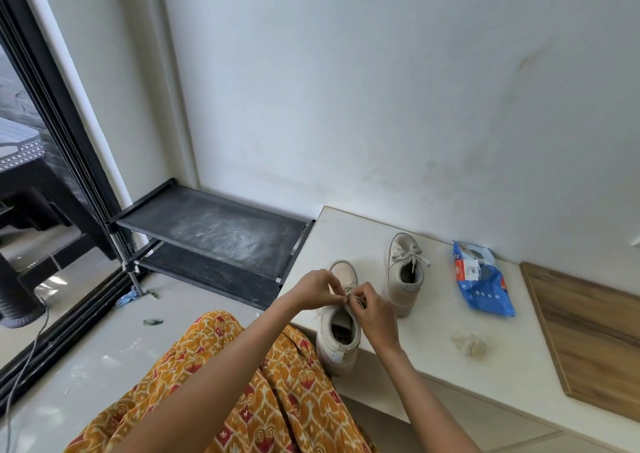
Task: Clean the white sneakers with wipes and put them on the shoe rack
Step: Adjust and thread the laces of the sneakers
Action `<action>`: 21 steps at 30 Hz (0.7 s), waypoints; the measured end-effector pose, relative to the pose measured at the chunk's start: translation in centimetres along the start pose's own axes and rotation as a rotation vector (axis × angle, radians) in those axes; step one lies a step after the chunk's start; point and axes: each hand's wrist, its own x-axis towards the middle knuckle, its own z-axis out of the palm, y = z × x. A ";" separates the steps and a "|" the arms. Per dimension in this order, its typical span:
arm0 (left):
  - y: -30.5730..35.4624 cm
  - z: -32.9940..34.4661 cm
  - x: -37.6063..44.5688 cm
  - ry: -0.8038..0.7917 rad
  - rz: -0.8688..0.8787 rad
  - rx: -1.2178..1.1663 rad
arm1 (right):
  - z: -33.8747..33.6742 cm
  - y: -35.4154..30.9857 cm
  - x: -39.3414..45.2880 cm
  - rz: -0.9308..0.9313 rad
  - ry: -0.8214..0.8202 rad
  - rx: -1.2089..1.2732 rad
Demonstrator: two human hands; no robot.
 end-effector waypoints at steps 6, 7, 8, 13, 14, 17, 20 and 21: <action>0.2 -0.2 0.5 -0.038 -0.152 -0.214 | 0.4 0.1 -0.4 -0.002 0.053 0.024; 0.2 -0.1 0.9 -0.052 -0.175 -0.233 | 0.5 0.1 -0.5 -0.007 0.061 0.021; 0.2 0.0 1.2 -0.082 -0.202 -0.265 | 0.4 0.1 -0.6 -0.016 0.069 0.012; 0.7 -1.6 1.5 -0.327 -0.174 -0.252 | 0.4 0.1 -1.0 -0.101 0.083 -0.029; 0.9 -1.7 1.6 -0.330 -0.143 -0.193 | 0.4 0.1 -1.0 -0.105 0.084 -0.029; 1.1 -1.6 1.9 -0.286 -0.059 -0.068 | 0.5 0.2 -1.0 -0.084 0.089 -0.020; 0.6 -1.5 1.7 -0.318 -0.018 -0.009 | 0.6 0.4 -1.0 -0.086 0.090 -0.016; 0.4 -1.4 1.8 -0.313 -0.017 0.012 | 0.6 0.4 -1.0 -0.084 0.085 -0.011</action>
